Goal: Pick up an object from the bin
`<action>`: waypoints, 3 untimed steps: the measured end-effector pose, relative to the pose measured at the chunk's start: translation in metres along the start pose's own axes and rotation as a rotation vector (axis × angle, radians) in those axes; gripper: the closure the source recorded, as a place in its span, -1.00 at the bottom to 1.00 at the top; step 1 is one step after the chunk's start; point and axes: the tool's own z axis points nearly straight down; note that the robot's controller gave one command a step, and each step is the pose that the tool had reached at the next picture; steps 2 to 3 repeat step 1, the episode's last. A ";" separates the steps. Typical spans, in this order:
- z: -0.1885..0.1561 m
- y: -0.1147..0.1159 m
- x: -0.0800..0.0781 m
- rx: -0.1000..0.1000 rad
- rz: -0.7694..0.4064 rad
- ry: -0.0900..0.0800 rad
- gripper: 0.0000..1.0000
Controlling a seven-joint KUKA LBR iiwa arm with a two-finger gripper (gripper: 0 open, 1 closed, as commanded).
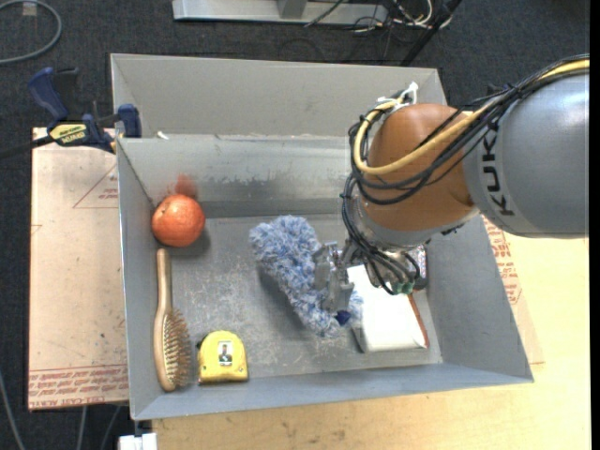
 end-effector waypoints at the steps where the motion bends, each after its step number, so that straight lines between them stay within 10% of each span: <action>1: -0.038 -0.003 -0.002 -0.001 0.008 0.008 1.00; 3: -0.038 -0.003 -0.002 -0.001 0.008 0.008 1.00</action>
Offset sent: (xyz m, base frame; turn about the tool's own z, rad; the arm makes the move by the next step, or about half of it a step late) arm 0.0012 -0.0021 0.1929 0.0113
